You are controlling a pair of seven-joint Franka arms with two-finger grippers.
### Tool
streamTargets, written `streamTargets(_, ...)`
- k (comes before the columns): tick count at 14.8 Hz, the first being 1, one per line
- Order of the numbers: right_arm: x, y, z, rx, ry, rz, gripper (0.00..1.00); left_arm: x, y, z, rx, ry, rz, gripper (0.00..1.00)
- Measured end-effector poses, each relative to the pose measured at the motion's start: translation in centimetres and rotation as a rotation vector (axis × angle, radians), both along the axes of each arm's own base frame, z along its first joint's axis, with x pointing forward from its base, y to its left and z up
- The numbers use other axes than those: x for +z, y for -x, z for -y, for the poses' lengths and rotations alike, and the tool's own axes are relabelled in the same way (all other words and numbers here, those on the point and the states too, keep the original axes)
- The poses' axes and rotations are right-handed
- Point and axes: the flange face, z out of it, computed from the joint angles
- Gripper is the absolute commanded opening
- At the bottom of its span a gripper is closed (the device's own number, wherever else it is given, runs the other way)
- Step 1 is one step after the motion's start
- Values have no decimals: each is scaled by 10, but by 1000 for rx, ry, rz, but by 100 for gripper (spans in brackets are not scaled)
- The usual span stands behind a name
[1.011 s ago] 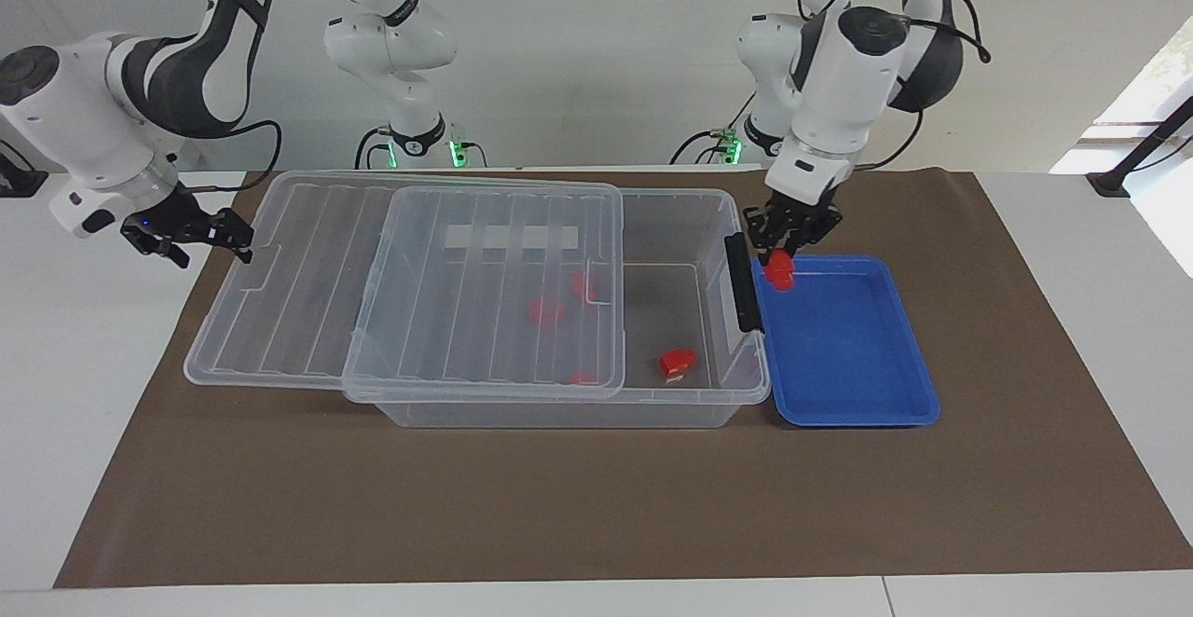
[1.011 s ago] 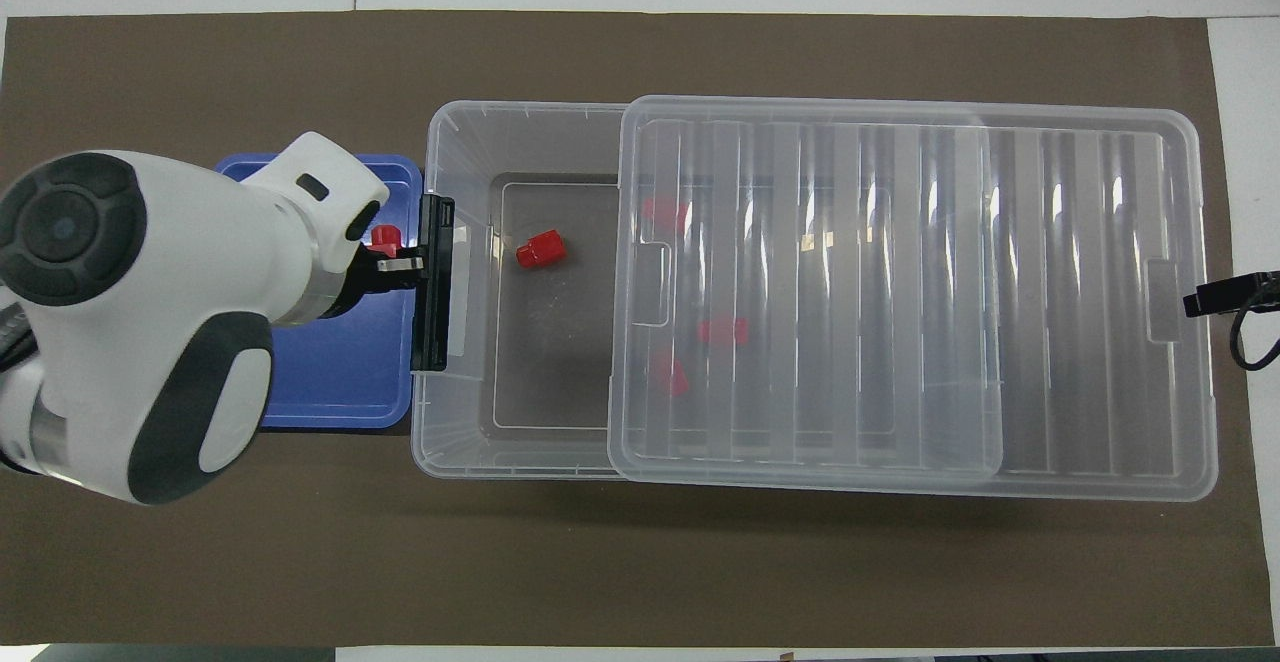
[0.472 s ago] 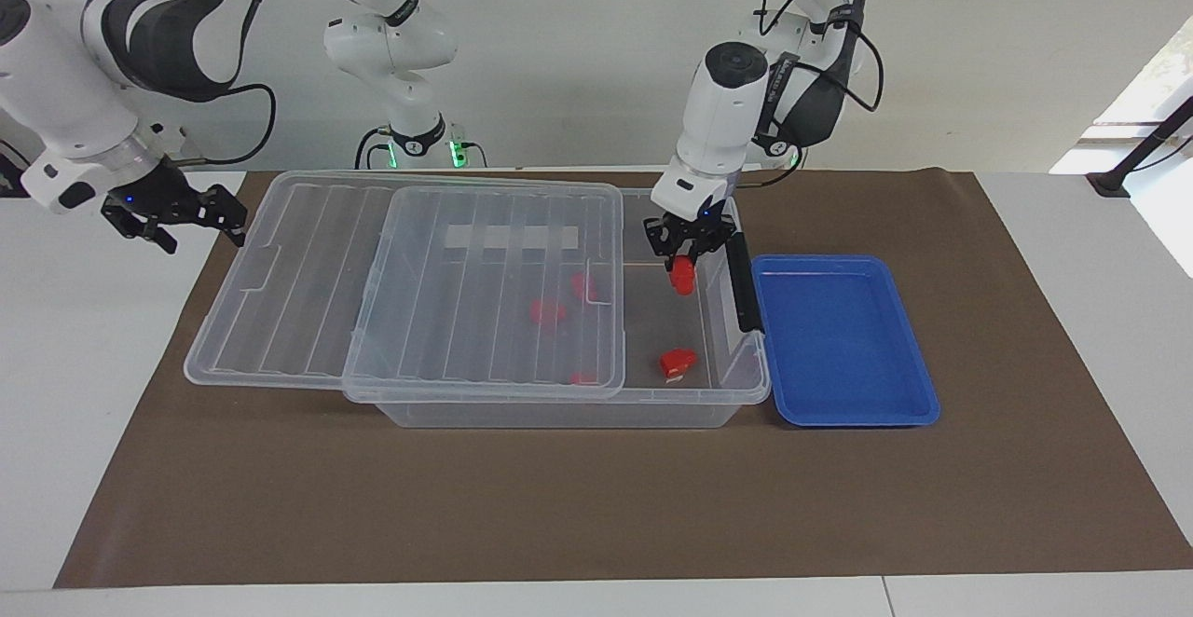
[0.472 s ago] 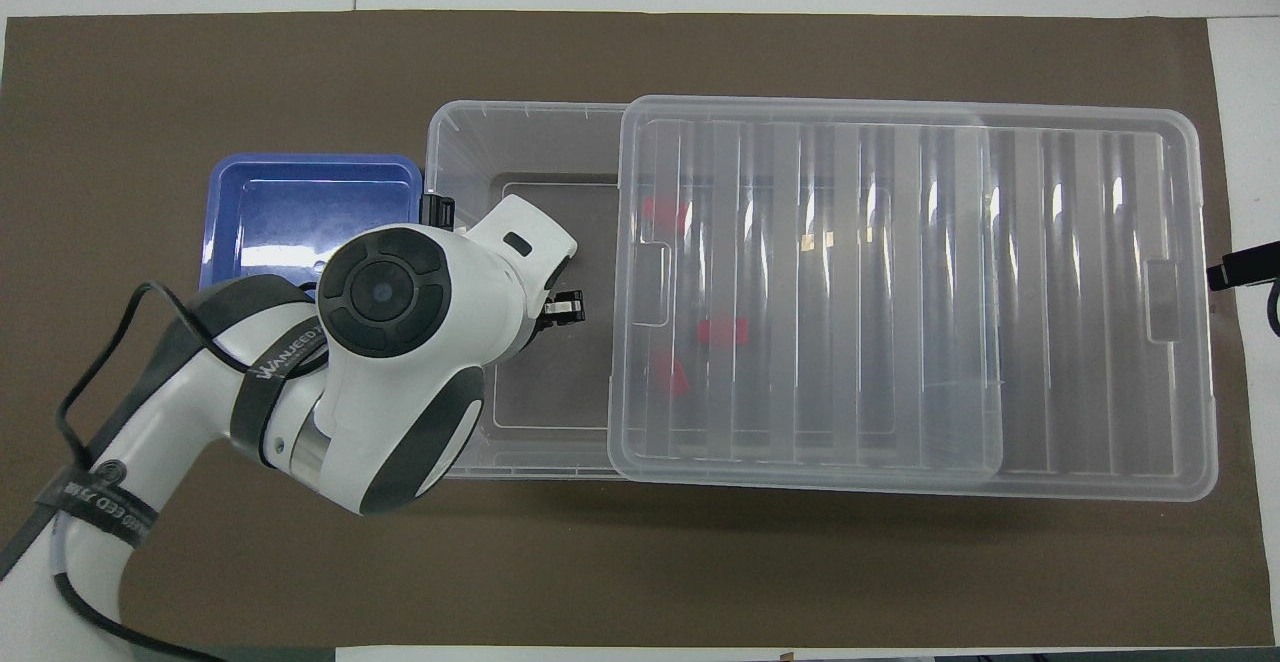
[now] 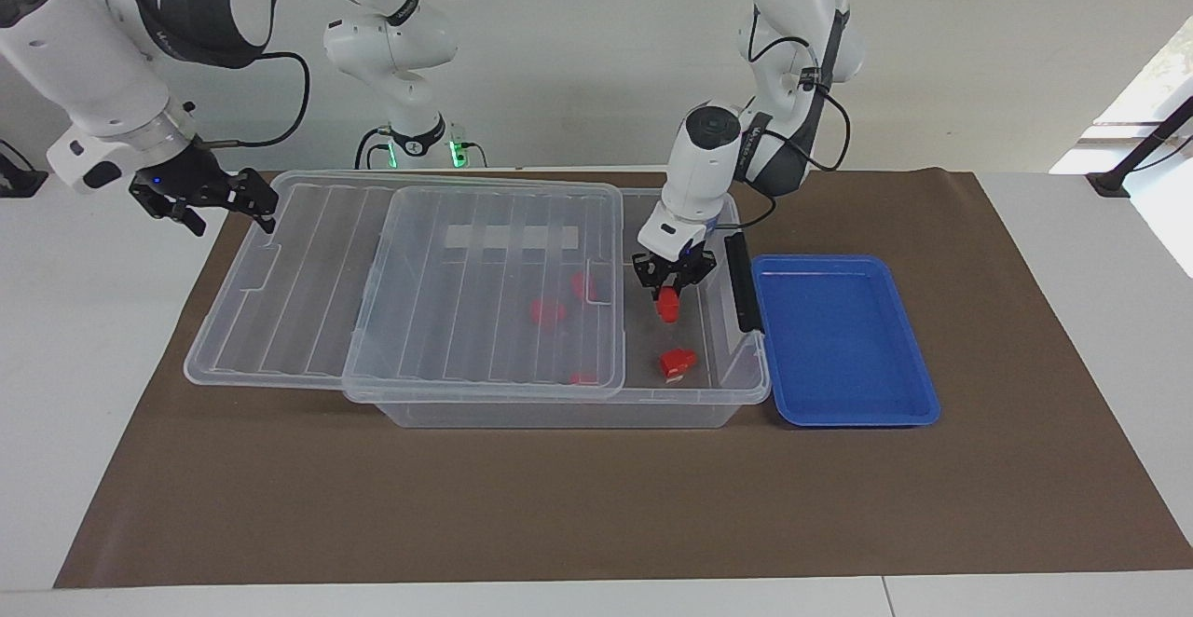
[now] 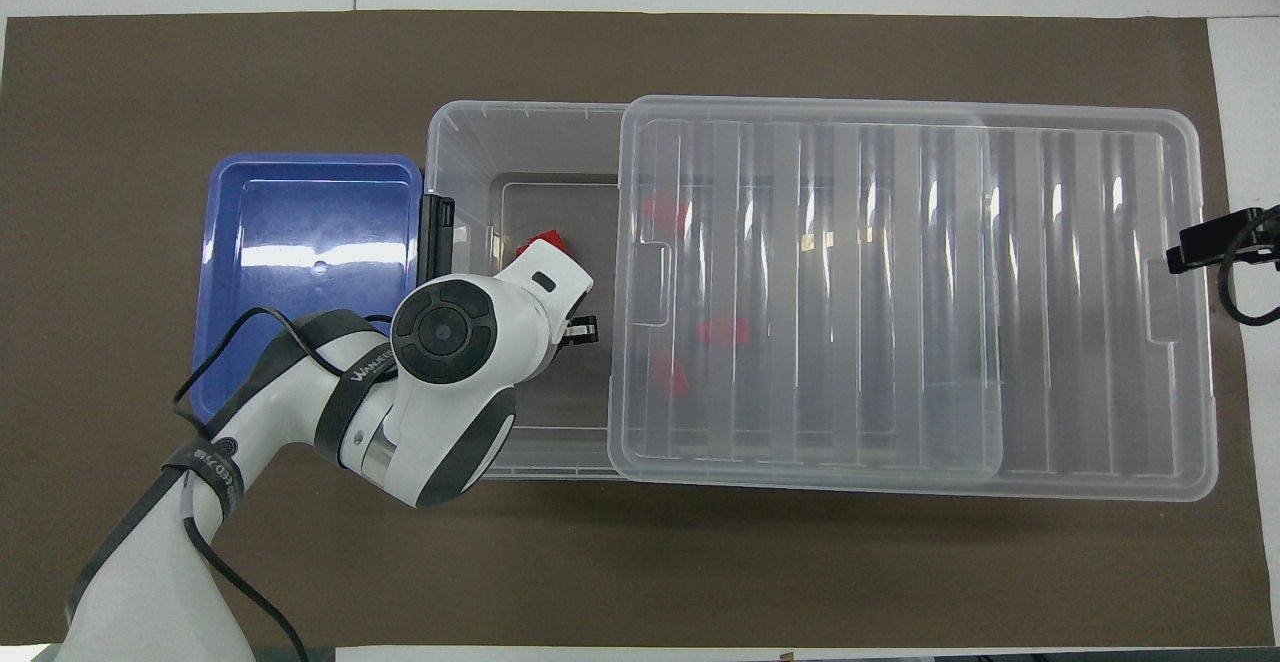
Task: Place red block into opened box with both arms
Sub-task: 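Carry the red block over the opened clear box with the left gripper, then open the left gripper to drop the red block into the box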
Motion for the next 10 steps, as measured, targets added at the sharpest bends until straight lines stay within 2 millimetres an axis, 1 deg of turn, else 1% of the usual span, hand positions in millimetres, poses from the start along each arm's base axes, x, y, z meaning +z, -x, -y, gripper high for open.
streamTargets(1,3,-1,-4,-10,1,3,100,-4,1,2,-4,-2,-4,100)
streamTargets(3,6,-1,-6,-37,-7,2,100,-5,3,6,-11,0,-2,100)
streamTargets(5,6,-1,-6,-46,-20,-1,100,3,0,8,-10,9,11,100)
streamTargets(7,5,-1,-7,-47,-25,-5,100,17,-4,11,-8,24,32,100)
streamTargets(8,5,-1,-7,-47,-26,-10,100,28,-7,12,-5,29,39,100)
streamTargets(10,5,0,-7,-47,-27,-13,100,61,-11,7,5,27,44,100)
